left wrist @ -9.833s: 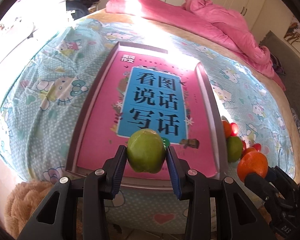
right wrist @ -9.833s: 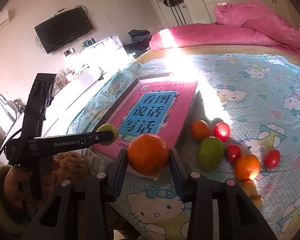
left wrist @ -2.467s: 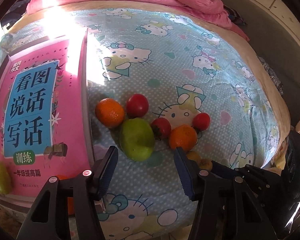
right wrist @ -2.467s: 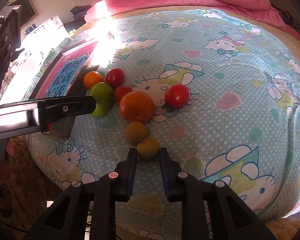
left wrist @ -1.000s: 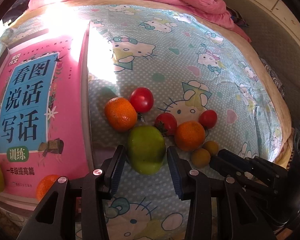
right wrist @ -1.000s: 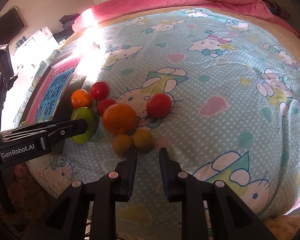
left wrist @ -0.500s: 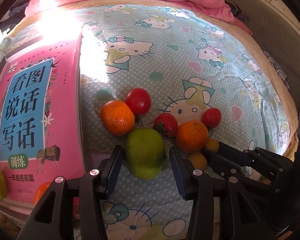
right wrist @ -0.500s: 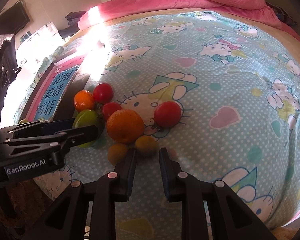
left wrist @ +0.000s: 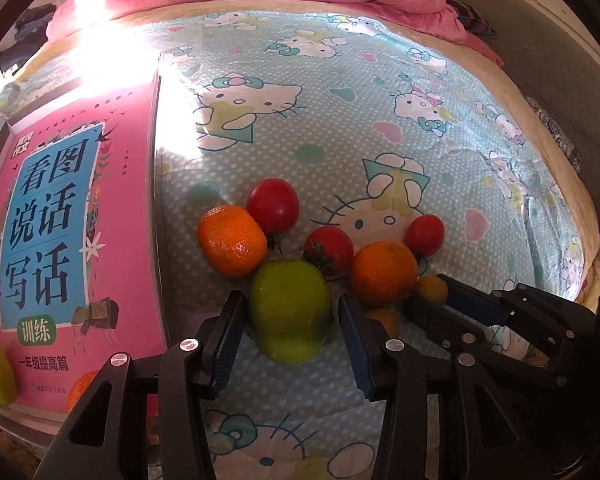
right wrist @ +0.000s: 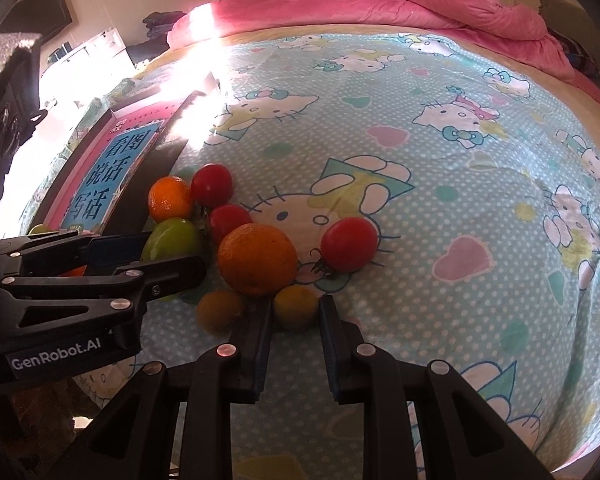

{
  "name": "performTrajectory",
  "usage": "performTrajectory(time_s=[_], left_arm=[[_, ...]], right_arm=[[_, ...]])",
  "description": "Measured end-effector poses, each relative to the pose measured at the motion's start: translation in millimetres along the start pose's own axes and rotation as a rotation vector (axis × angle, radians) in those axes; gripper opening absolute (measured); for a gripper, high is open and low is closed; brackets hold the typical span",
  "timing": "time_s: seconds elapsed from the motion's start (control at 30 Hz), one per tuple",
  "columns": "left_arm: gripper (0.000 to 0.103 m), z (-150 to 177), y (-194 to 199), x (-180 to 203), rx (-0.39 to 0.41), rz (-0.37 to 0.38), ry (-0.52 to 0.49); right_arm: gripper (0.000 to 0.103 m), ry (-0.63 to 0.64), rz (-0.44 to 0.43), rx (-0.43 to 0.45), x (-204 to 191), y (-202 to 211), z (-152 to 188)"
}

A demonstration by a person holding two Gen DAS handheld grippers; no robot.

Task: Organize fruits
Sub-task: 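Carry the green apple in the left tool toward the workbook while the right tool carries the brown fruit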

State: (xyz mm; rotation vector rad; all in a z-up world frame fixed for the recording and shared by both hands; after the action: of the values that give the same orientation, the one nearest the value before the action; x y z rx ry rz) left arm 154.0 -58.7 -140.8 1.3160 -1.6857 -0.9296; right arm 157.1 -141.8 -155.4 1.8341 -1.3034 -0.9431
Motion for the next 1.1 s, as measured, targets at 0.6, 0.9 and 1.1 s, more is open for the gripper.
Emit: performTrajectory(time_s=[0.6,0.9,1.1], left_arm=[[0.046,2,22,-11,0.037,0.078,0.067],[0.046,-4,52,-22,0.102,0.071,0.083],[0.046,-4,75,-41,0.149,0.046,0.108]], right_arm=[[0.024,-0.028,-0.087,0.169,-9,42,-23],[0.024,-0.022,-0.131,0.217,-23,54,-28],[0.024,0.000,-0.171,0.252,-37,61,-33]])
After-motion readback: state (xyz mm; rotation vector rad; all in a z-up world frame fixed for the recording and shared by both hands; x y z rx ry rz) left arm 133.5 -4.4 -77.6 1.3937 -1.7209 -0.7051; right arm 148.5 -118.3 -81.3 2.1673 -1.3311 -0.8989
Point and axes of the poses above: each gripper's, at about its wrist camera, not at the fingertips, and y roughly against the way its jaws point, x to its right, z to its underside, the point moved 10 cm from there along -y, roughly the way its jaws point, and after that the axes turned 3 degrees about -y, right-handed, at the moved point
